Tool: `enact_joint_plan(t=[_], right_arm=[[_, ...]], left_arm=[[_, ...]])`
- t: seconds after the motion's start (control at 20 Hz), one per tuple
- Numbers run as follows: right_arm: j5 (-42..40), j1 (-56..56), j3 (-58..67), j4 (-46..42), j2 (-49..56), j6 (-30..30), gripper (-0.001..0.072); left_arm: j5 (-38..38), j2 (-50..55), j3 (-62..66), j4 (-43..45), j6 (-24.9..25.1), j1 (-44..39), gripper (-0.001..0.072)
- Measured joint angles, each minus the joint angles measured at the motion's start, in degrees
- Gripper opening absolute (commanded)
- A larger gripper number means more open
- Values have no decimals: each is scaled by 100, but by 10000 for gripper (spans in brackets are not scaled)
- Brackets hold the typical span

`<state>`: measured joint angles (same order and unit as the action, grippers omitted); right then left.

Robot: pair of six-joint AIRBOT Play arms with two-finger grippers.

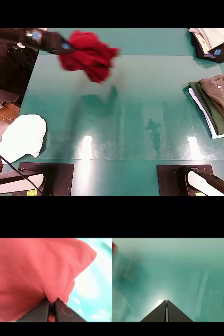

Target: Fold the shirts.

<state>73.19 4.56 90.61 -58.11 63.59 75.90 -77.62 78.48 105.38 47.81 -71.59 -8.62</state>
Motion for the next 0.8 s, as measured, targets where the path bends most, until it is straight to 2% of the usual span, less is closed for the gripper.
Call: enact_joint_plan(t=[0.1,0.25,0.3,0.35,0.4,0.55,0.6,0.65,0.8], right_arm=[[-66,0,229,2,0,-2,15],[-105,0,407,-2,0,0,15],[-105,0,437,-2,0,-2,15],[-103,0,457,-2,0,-2,15],[-87,0,474,-4,0,-2,15],[-63,0,498,-15,0,-2,15],[-61,0,503,-26,0,-2,15],[-61,0,505,-35,0,-2,15],[-59,0,505,-52,0,-2,15]], left_arm=[[-37,59,98,-289,286,-645,25],[-20,433,164,-240,527,-1322,25],[28,612,177,-201,557,-1438,131],[103,817,186,-140,570,-1515,464],[199,1034,190,-76,557,-1558,659],[251,1523,199,166,197,-1515,666],[177,1609,210,238,55,-1416,625],[-2,1679,214,308,-81,-1287,533],[-791,1766,50,459,-372,-944,525]])
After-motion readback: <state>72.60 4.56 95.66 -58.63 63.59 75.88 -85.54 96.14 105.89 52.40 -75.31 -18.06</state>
